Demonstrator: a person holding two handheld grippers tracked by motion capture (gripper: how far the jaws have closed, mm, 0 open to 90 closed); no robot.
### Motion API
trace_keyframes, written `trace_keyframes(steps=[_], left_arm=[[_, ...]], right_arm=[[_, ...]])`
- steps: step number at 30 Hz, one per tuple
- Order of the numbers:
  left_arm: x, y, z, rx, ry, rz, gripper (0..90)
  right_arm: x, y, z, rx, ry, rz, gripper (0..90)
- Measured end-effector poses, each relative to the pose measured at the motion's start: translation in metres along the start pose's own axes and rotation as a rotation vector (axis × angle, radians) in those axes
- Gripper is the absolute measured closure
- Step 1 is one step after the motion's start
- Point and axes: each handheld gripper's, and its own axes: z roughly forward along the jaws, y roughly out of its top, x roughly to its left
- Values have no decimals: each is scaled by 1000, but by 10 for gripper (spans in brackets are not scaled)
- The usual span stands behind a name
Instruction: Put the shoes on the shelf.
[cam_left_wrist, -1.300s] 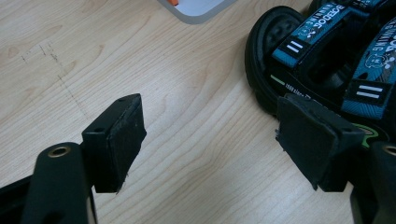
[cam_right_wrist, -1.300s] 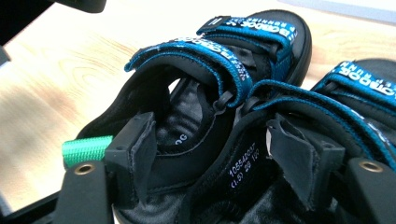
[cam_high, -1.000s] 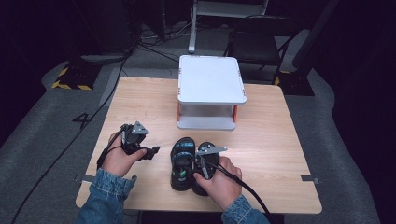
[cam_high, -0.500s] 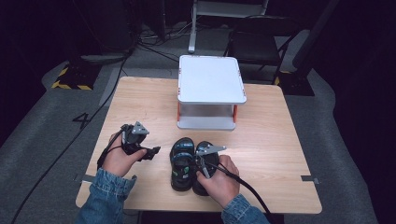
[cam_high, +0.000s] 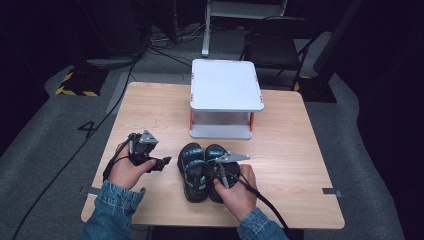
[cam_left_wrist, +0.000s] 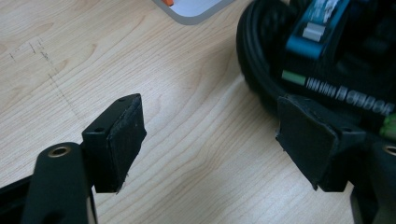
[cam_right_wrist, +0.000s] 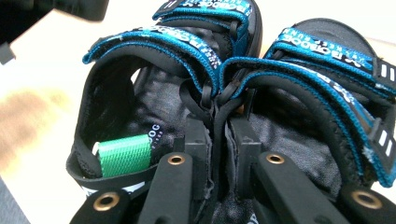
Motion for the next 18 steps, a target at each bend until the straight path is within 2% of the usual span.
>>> trace_keyframes(steps=[1,6,9,11,17,18], left_arm=[[0,0,0,1,0,-5,234],[1,1,1,-9,-3,-17,235],[2,0,0,-3,4,-8,235],[3,0,0,-9,-2,-23,235],[5,-1,-2,-16,4,-31,236],[5,-1,-2,-14,5,-27,236]], right_arm=[[-6,5,-5,-20,-15,7,809],[-19,17,-14,-53,-41,23,809],[-30,27,-18,-74,-63,31,808],[-33,29,-19,-75,-69,33,808],[-52,44,-16,-79,-116,40,807],[-60,50,-14,-80,-128,45,806]])
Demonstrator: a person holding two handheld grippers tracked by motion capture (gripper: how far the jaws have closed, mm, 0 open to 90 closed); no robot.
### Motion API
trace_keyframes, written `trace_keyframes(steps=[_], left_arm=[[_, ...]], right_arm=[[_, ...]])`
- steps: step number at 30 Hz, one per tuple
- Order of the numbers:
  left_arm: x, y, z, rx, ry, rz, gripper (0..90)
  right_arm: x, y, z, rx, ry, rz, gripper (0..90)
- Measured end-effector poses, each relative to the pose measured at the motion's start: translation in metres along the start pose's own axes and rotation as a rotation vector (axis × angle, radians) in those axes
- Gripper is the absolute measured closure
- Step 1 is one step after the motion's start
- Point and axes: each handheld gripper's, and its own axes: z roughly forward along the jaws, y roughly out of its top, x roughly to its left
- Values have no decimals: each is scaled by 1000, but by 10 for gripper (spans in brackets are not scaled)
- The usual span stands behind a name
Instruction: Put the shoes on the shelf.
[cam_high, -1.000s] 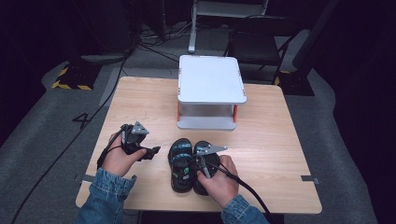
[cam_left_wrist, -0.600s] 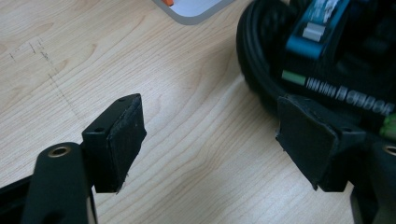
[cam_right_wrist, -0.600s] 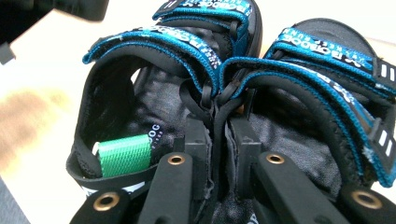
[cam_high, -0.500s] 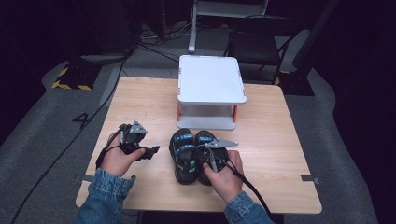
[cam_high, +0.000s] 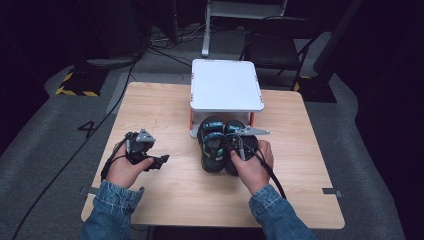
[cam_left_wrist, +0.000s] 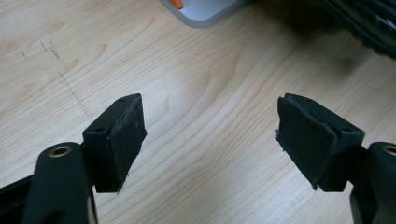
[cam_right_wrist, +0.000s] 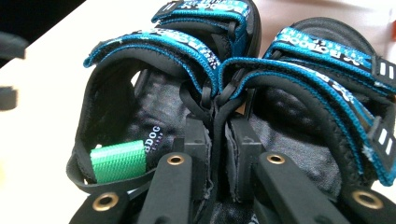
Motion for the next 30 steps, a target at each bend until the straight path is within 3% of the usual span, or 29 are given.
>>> trace_keyframes(steps=[2,9,13,15,19,26,30], left_arm=[[0,0,0,-3,-1,-6,236],[1,-2,0,-1,-1,-11,236],[2,-4,0,4,-1,-6,237],[2,-4,-1,3,-4,-7,237],[3,-4,-1,-6,-5,-18,237],[3,-5,2,5,-6,-20,237],[3,-5,2,5,-12,-21,237]], right_arm=[[-2,2,2,0,-4,7,806],[-30,23,30,-1,-63,21,806],[-39,28,46,-18,-87,15,804],[-40,29,49,-19,-92,14,804],[-47,30,71,-23,-113,24,804],[-50,33,85,-33,-117,27,801],[-52,34,94,-17,-123,61,797]])
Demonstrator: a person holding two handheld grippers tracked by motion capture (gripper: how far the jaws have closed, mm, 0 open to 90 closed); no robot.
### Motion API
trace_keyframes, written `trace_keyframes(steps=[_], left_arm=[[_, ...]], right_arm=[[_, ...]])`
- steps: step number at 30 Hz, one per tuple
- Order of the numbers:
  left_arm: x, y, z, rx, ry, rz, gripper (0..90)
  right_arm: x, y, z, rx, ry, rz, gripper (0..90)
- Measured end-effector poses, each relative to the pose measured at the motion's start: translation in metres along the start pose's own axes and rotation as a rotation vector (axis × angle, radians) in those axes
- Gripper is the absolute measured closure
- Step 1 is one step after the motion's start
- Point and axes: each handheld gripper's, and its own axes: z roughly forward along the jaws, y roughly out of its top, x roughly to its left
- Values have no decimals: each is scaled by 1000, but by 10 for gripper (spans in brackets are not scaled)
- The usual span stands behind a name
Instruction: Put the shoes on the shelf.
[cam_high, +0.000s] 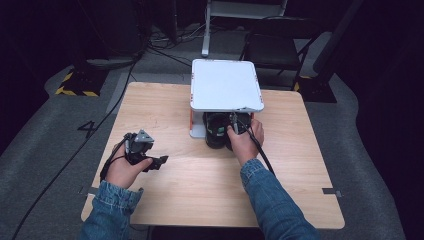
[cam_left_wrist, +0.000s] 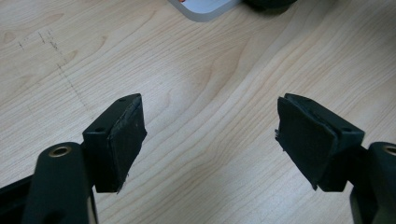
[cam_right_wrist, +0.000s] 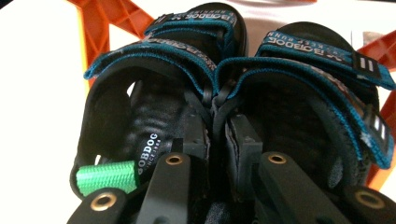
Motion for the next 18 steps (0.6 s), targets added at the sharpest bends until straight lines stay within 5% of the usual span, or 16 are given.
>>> trace_keyframes(steps=[6,8,10,18], left_arm=[[0,0,0,-4,-3,-4,237],[0,0,0,-5,-10,-2,237],[-1,0,0,-5,-10,4,236],[-3,2,2,4,-14,9,237]], right_arm=[[-5,-1,3,-49,-14,22,732],[-5,-2,2,-67,-10,-6,676],[-5,-3,-1,-145,-20,-24,548],[-6,-2,-39,-208,54,-38,463]])
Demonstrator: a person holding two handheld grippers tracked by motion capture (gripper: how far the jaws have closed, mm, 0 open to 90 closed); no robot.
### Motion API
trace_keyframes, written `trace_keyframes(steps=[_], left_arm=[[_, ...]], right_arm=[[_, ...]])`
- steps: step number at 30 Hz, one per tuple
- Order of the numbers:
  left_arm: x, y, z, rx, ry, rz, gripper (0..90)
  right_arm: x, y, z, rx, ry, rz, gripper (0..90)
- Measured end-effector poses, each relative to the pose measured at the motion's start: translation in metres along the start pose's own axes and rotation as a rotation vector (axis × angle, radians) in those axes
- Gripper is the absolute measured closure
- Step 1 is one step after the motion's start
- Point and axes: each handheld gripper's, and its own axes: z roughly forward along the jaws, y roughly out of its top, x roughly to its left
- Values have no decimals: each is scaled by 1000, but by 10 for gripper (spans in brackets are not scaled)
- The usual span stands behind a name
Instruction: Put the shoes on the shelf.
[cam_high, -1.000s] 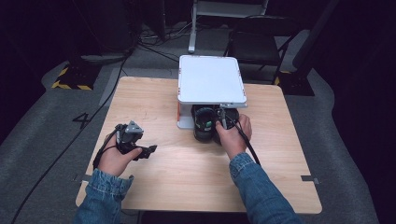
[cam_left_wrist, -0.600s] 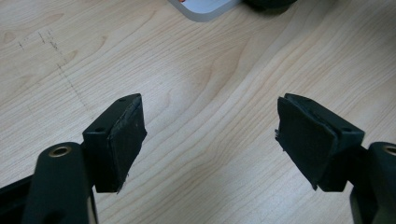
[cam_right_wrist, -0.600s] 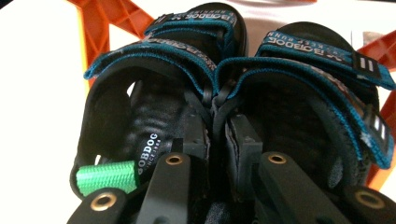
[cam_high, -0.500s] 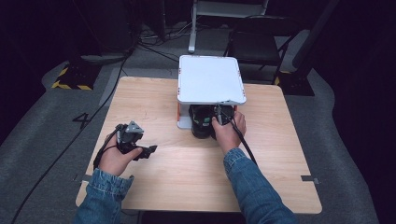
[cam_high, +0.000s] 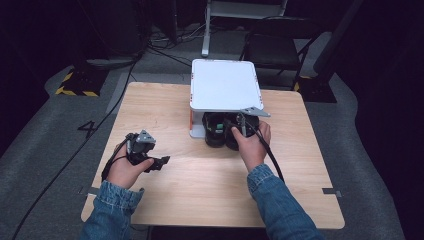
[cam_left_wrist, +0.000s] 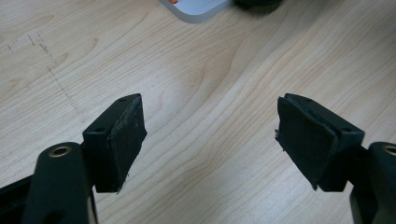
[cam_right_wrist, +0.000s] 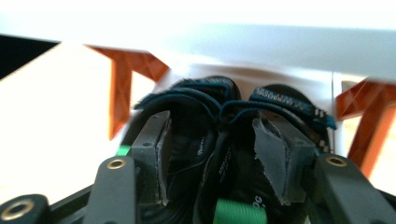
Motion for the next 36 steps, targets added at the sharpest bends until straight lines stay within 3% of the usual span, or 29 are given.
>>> trace_keyframes(steps=[1,4,10,15,18,21,24,25,27,29,30,31,33,36], left_arm=[[-1,0,0,-1,2,-4,237],[-1,0,0,2,5,1,237],[-5,2,3,-21,-21,-1,231],[-8,3,8,-83,1,8,202],[-16,5,16,-90,7,10,203],[-27,8,26,-101,-23,45,241],[-37,13,32,-123,-38,48,347],[-40,14,36,-130,-60,54,435],[-46,18,44,-147,-90,68,515],[-50,22,54,-158,-125,70,680],[-52,24,59,-166,-148,58,680],[-54,27,64,-167,-158,61,770],[-57,31,74,-165,-173,66,788],[-60,40,97,-169,-191,34,856]], right_arm=[[0,1,-14,-24,13,-6,460],[0,-1,-26,-27,26,-4,457],[5,-22,-61,-11,36,-47,451],[2,-47,-74,50,48,-31,516],[-1,-62,-76,67,38,-17,537],[-3,-72,-75,90,28,-17,559],[-5,-80,-72,99,25,-17,611],[-5,-82,-71,106,28,-22,666],[-6,-84,-68,121,41,-38,733],[-9,-85,-64,120,64,-43,847],[-9,-85,-64,120,64,-43,847],[-11,-85,-59,113,66,-36,883],[-12,-85,-57,112,68,-36,890],[-13,-86,-47,129,76,-29,899]])
